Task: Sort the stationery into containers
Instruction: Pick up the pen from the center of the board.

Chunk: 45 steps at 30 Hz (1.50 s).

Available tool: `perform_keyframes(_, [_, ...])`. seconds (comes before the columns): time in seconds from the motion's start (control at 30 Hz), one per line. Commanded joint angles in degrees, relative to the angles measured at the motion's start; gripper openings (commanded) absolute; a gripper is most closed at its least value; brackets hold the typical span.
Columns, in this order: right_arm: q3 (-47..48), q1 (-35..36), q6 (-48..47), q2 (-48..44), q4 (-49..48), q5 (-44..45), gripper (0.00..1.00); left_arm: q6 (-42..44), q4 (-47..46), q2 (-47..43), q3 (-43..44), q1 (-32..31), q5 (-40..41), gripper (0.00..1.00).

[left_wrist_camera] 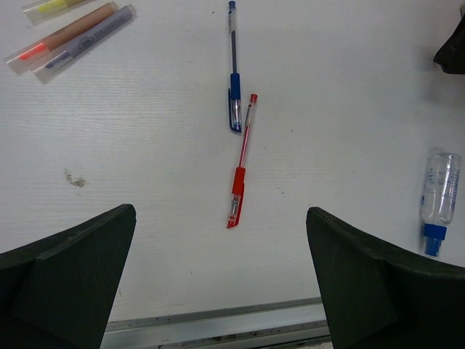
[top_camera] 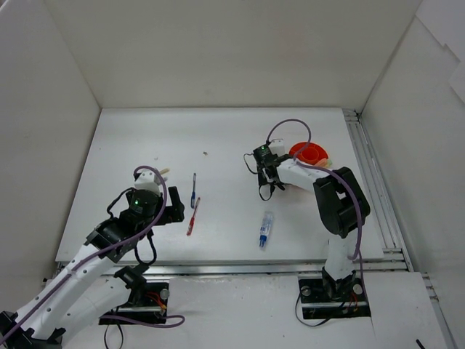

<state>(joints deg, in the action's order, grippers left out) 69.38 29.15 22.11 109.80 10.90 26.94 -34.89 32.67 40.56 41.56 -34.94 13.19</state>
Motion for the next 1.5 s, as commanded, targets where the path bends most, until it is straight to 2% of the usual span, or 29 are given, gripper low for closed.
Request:
perform_keyframes(0.0, [0.2,-1.7,1.5,-2.6,0.9,4.2,0.85,0.6,-2.0,0.8,3.6,-0.3,1.6,1.0])
perform_keyframes(0.17, [0.8,-2.6,1.5,-0.9,0.8,-1.9,0.71,0.9,-2.3,1.4,4.0,-0.3,1.6,1.0])
perform_keyframes(0.3, [0.8,-3.0,0.8,-0.8,0.8,-4.5,0.49,1.1,-2.4,1.8,4.2,-0.3,1.5,1.0])
perform_keyframes(0.43, [0.7,-4.3,0.1,-1.4,0.8,-8.7,0.48,1.2,-2.3,2.2,4.7,-0.3,1.3,1.0])
perform_keyframes(0.5, [0.5,-5.1,-0.3,-1.9,0.8,-11.2,0.44,1.1,-2.2,1.9,4.7,-0.3,1.3,1.0])
perform_keyframes(0.77, [-0.6,-8.7,-2.9,-2.4,0.7,-21.3,0.38,0.6,-1.5,0.4,4.5,-0.3,2.0,1.0])
perform_keyframes(0.8, [-0.3,-8.6,-2.7,-2.0,0.7,-21.4,0.29,0.5,-1.3,0.5,4.5,-0.3,2.0,1.0])
perform_keyframes(0.87, [0.0,-8.8,-2.5,-1.3,0.8,-21.7,0.2,0.4,-1.2,0.5,4.7,-0.3,2.1,1.0])
perform_keyframes(0.9, [0.1,-8.6,-3.1,-1.1,0.7,-22.3,0.09,0.3,-1.0,0.5,4.7,-0.3,2.2,1.0])
perform_keyframes(0.97, [0.3,-8.7,-4.1,-1.5,0.5,-24.0,0.01,0.2,-0.9,0.5,4.8,-0.3,2.4,1.0])
perform_keyframes(1.1, [0.1,-7.0,-11.8,-5.0,-0.3,-28.4,0.0,0.4,-1.6,1.0,4.8,-0.3,2.2,1.0])
perform_keyframes(1.23, [-2.9,-3.9,-19.4,-14.0,-3.9,-34.5,0.0,1.2,-3.8,2.4,5.3,-0.3,1.0,1.0])
perform_keyframes(1.33, [-5.9,-3.0,-25.8,-19.5,-6.9,-45.6,0.0,2.3,-7.3,3.5,5.8,-0.3,-0.9,1.0])
perform_keyframes(1.37, [-6.5,-2.6,-27.7,-20.8,-7.1,-52.0,0.0,3.0,-8.4,3.8,6.1,-0.3,-2.5,1.0])
perform_keyframes(1.47, [-8.5,-0.6,-35.7,-24.5,-7.2,-61.4,0.0,4.7,-13.2,5.6,7.2,-0.3,-6.7,1.0])
